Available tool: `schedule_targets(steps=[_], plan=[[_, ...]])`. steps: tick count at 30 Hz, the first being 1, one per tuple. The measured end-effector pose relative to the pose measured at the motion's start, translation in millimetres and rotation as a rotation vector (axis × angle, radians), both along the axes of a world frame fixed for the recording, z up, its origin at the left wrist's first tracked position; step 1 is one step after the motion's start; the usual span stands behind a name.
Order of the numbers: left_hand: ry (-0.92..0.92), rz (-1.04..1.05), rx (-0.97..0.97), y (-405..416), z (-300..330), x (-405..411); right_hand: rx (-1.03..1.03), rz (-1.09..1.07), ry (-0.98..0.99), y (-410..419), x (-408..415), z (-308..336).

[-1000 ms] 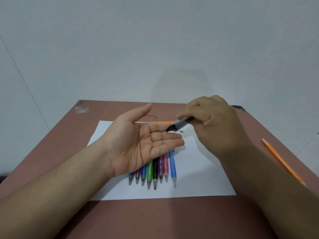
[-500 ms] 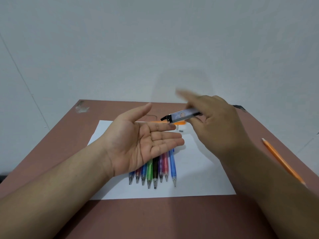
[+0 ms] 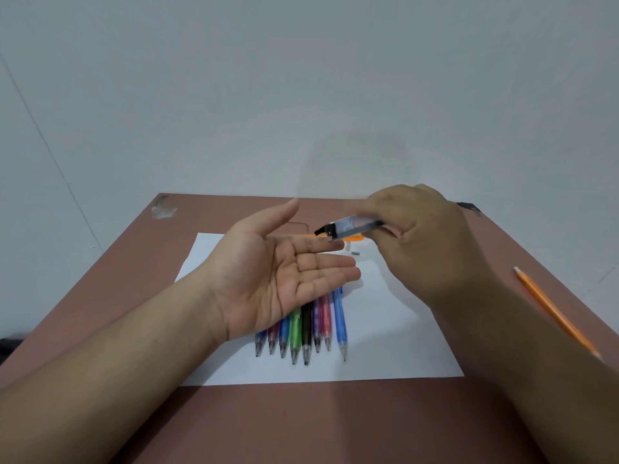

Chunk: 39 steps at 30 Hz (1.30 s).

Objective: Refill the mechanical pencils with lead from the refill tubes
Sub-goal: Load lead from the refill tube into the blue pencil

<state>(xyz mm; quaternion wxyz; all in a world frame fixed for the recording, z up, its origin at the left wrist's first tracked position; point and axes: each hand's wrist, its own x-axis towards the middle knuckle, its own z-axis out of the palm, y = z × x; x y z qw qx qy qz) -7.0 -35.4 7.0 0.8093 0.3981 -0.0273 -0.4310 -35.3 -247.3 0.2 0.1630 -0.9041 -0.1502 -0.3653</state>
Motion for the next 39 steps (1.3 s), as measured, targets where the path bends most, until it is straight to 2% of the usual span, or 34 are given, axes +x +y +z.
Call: schedule_targets(steps=[1, 5, 9, 12, 16, 19, 22, 24, 28, 32, 34, 39], plan=[[-0.010, 0.012, 0.011, -0.2, -0.5, 0.7, -0.026, 0.003, -0.036, -2.6, -0.1, -2.1], [-0.025, 0.039, 0.018, -0.3, -1.0, 2.4, 0.087, -0.014, 0.062, 4.5, -3.1, 2.4], [-0.008, 0.059, 0.006, 0.7, -0.5, 2.2, -0.032, 0.006, -0.074, -1.8, -2.0, -0.5], [-0.012, 0.061, 0.011, 0.1, 0.0, 1.6, 0.082, -0.016, 0.033, 1.6, -2.4, 2.2], [-0.037, 0.110, 0.041, -1.0, -0.7, 3.1, -0.005, 0.003, -0.070, -2.5, -2.1, -2.2], [-0.022, 0.091, -0.001, 0.2, -2.0, 4.8, 0.096, -0.014, 0.048, 0.2, -2.2, 0.4], [-0.035, 0.086, 0.009, 1.0, -1.6, 5.3, 0.007, 0.001, -0.006, -2.0, -1.1, -3.4], [-0.072, 0.092, 0.029, 0.1, -1.7, 4.9, 0.040, -0.014, -0.007, -3.3, -0.3, -3.9], [-0.245, 0.251, 0.172, -4.8, -5.9, 6.3, 0.113, -0.036, 0.042, 3.0, -5.9, -0.7], [-0.686, 0.377, 0.557, -3.0, -9.6, 6.1, 0.104, -0.060, 0.072, 1.5, -5.0, 0.6], [-0.829, 0.377, 0.698, -1.6, -9.7, 4.6, 0.117, -0.068, 0.082, 2.5, -6.1, 0.1], [-0.881, 0.354, 0.717, -4.4, -8.0, 1.2, 0.151, -0.060, 0.092, 3.1, -5.9, -0.2]])
